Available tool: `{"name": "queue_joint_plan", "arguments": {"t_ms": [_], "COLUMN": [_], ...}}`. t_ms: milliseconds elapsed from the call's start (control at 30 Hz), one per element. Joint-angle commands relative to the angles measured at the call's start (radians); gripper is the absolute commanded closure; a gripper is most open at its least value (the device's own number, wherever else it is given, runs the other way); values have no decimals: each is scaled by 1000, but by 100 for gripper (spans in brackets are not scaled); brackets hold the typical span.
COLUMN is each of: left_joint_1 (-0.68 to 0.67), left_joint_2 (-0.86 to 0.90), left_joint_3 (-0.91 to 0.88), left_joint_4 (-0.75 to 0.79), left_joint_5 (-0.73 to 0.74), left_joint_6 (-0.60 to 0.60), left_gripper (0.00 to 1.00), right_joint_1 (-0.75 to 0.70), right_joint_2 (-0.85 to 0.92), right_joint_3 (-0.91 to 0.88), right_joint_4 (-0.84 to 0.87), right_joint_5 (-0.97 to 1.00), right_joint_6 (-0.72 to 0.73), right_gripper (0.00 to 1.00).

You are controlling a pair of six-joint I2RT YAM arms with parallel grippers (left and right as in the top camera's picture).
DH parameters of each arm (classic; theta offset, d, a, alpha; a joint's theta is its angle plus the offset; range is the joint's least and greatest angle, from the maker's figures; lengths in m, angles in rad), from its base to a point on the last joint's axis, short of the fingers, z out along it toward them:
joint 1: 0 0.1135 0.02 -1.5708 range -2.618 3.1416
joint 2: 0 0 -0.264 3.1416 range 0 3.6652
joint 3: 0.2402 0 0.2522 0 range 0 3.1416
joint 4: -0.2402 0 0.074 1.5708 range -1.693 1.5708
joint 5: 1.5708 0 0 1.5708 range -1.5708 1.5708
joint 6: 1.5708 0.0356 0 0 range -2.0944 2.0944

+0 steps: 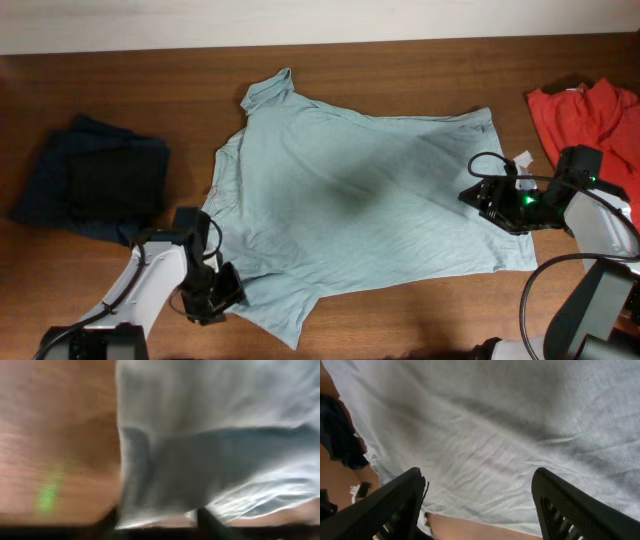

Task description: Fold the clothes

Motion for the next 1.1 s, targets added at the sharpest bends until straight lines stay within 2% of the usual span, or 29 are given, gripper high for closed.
{"name": "queue_joint_plan", "arguments": {"t_ms": [0,33,133,467,600,800,1067], "left_joint_1": [-1,-1,-1,-1,0,0,0], "left_joint_2": [0,0,0,-3,-17,-17,26], "left_joint_3": [-8,-8,0,59,165,351,365], "left_joint_4": [-5,-10,-13,-21,-44,53,167], "left_joint_5": [43,61,126,127,154,26,-109], "left_joint_6": [-14,-14,2,77,119,121,122], "left_gripper": [90,100,99,99,99,99,98], "right_joint_1": [-5,-5,-5,-5,-5,-5,-5], "right_joint_2": [1,1,1,1,1,1,1], "right_joint_3": [14,14,14,14,14,14,14], "right_joint_4": [0,0,0,0,1,7,6], "right_joint_5": [-23,-23,-23,-21,-19,-16,-16], "right_joint_6": [-11,-11,-11,-11,-11,-11,-11], "right_gripper": [30,30,30,30,30,30,30]}}
